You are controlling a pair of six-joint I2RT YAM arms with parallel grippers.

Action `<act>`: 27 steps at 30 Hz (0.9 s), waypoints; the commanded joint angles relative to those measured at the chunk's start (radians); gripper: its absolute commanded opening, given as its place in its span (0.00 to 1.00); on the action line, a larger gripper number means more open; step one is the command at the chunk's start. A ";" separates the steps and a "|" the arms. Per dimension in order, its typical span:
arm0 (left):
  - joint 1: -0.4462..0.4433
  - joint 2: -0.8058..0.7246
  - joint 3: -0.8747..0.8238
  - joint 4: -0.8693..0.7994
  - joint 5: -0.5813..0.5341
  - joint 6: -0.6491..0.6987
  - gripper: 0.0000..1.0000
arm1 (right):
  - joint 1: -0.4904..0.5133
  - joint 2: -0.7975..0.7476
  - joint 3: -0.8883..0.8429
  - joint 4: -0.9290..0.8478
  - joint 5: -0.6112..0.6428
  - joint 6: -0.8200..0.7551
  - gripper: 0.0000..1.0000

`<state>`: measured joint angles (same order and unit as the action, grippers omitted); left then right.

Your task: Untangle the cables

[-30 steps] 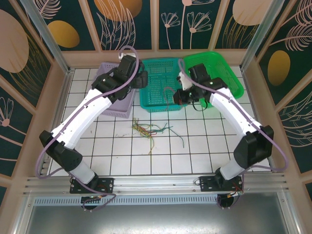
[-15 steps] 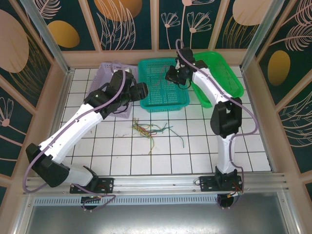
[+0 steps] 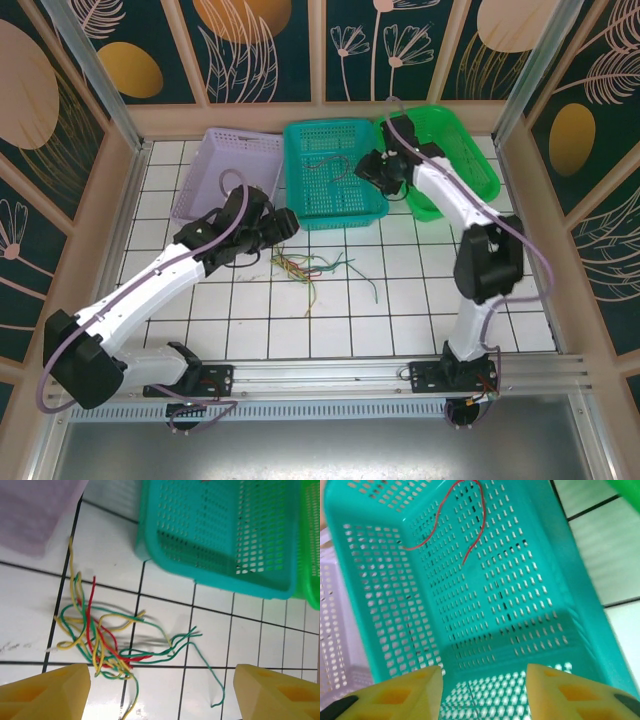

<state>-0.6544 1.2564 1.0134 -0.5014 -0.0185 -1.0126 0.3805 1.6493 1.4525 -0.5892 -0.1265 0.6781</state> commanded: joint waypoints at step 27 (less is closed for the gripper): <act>-0.002 0.325 -0.301 0.438 0.051 -0.335 0.50 | 0.462 0.008 -0.567 0.077 0.458 -0.351 0.02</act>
<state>-0.6544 1.5497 0.7242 -0.1020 0.0795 -1.3575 0.8368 1.6470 0.8841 -0.5022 0.2356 0.3496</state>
